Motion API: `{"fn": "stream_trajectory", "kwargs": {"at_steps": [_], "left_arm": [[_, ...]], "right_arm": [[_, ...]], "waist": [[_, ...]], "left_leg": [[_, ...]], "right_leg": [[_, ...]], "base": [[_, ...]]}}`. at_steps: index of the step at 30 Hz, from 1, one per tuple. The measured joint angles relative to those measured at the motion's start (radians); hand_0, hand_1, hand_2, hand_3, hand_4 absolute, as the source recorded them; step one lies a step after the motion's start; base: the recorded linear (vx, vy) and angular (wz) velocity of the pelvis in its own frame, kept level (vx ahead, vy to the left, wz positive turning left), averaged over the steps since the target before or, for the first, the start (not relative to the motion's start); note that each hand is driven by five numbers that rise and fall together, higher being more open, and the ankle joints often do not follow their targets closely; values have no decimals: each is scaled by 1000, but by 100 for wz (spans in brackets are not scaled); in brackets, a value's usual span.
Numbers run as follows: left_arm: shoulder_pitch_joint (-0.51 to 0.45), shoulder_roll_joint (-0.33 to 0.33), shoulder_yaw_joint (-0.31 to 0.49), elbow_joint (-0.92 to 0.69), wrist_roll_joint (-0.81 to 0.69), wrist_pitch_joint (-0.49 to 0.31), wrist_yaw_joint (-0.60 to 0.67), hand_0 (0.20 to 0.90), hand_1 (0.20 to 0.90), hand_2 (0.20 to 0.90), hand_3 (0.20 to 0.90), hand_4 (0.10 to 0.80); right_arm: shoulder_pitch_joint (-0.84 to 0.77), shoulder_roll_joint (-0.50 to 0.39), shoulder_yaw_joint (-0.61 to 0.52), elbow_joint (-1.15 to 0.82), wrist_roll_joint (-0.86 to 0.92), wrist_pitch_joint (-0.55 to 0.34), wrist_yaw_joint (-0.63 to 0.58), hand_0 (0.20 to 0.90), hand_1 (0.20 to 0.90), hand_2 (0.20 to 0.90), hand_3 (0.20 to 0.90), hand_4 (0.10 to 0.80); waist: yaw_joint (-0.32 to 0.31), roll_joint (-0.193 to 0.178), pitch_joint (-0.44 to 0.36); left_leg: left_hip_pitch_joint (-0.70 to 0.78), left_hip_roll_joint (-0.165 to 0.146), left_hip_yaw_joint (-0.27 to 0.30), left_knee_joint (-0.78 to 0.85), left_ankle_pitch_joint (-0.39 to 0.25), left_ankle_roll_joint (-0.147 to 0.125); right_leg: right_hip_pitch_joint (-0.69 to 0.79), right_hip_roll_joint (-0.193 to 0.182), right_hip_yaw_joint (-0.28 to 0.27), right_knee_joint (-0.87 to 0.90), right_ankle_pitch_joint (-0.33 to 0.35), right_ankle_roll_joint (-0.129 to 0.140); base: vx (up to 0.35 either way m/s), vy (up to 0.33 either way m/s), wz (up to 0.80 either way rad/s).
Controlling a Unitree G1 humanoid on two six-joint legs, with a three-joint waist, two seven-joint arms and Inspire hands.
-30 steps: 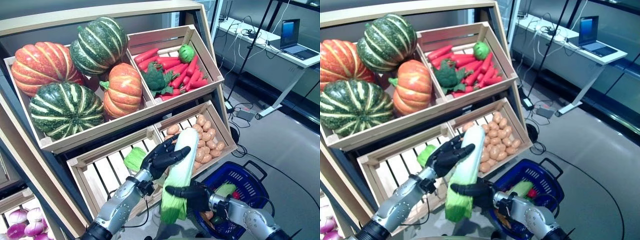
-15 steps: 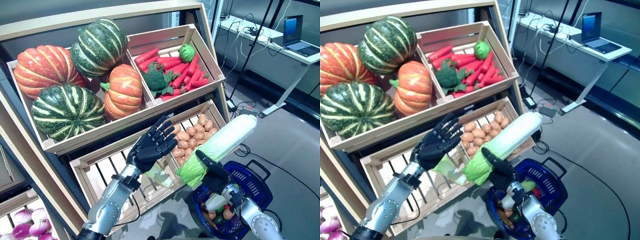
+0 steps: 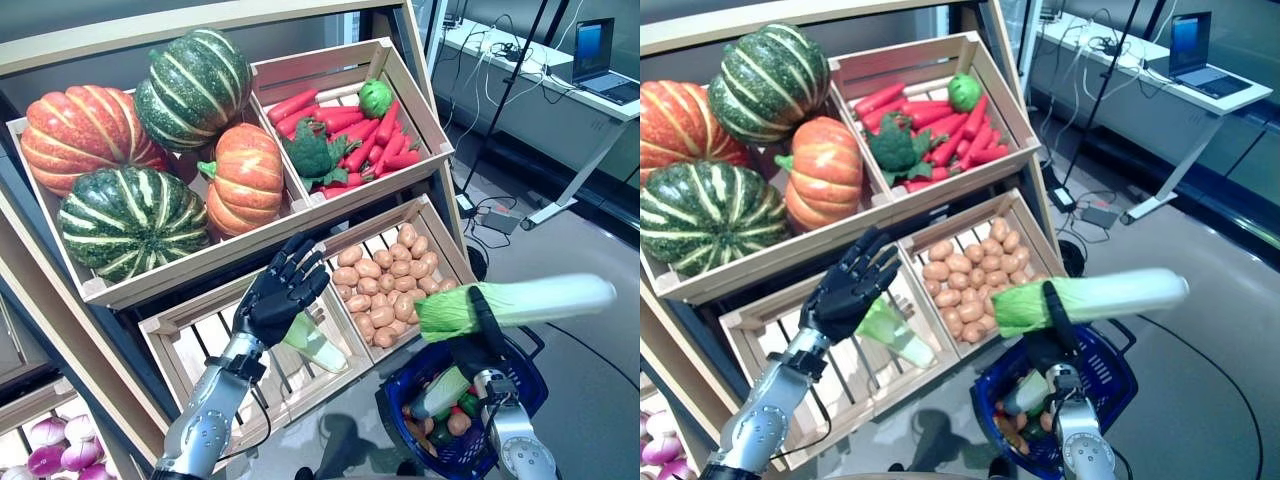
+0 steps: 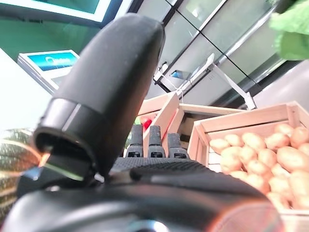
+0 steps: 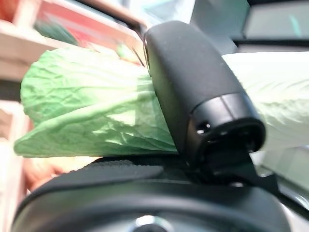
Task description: Put vegetables into the basket
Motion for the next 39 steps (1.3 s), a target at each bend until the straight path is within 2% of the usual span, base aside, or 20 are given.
{"fn": "stream_trajectory", "kwargs": {"at_steps": [6, 12, 14, 18, 22, 27, 31, 39], "left_arm": [[7, -4, -1, 11, -39, -7, 9, 900, 900, 900, 900, 800], [-83, -4, -27, 43, -97, -62, 31, 900, 900, 900, 900, 800], [-132, -3, -56, 49, -104, -80, 30, 900, 900, 900, 900, 800], [-227, -2, -98, 79, -101, -103, 31, 900, 900, 900, 900, 800], [-305, -1, -134, 89, -99, -123, 29, 900, 900, 900, 900, 800], [-376, 6, -133, 108, -96, -198, 29, 900, 900, 900, 900, 800], [-412, 5, -121, 109, -79, -230, 33, 900, 900, 900, 900, 800], [-444, 2, -93, 81, -38, -315, 29, 900, 900, 900, 900, 800]], "right_arm": [[-51, 3, -52, 123, 58, -99, -104, 300, 300, 300, 300, 400], [-252, -8, -102, 200, 97, -173, -139, 300, 300, 300, 300, 400], [-319, -26, -109, 205, 114, -202, -139, 300, 300, 300, 300, 400], [-455, -36, -112, 214, 128, -224, -148, 300, 300, 300, 300, 400], [-515, -61, -111, 274, 39, -224, -200, 300, 300, 300, 300, 400], [-587, -102, -107, 420, -32, -223, -238, 300, 300, 300, 300, 400], [-639, -137, -107, 471, -95, -207, -259, 300, 300, 300, 300, 400], [-710, -202, -98, 541, -312, -117, -418, 300, 300, 300, 300, 400]], "waist": [[4, -1, 8], [18, 3, 183], [20, 13, 258], [30, 22, 393], [49, 20, 426], [67, 26, 438], [74, 28, 448], [83, 29, 453]], "left_leg": [[-88, 0, 5, 6, 18, -1], [-207, 5, 6, 61, 40, -9], [-284, 11, -16, 132, 30, -15], [-403, 23, -22, 269, 2, -18], [-553, 12, -44, 418, -39, -10], [-704, -21, -63, 597, -90, 5], [-788, -26, -60, 694, -115, 12], [-900, -37, -85, 817, -139, 7]], "right_leg": [[-88, 2, 8, 0, 23, -7], [-183, 12, 12, 9, 62, -29], [-240, 12, -5, 61, 54, -40], [-350, 12, -8, 195, 22, -59], [-512, -20, -5, 393, -53, -70], [-671, -75, 9, 602, -127, -64], [-749, -83, 30, 677, -135, -60], [-858, -89, 49, 802, -162, -67]], "base": [[-194, -48, -3], [-204, -62, 2], [-154, -35, 24], [-171, -3, 8], [-142, 2, 13], [-111, 40, 14], [-26, 6, -2], [-16, -48, 3]]}}
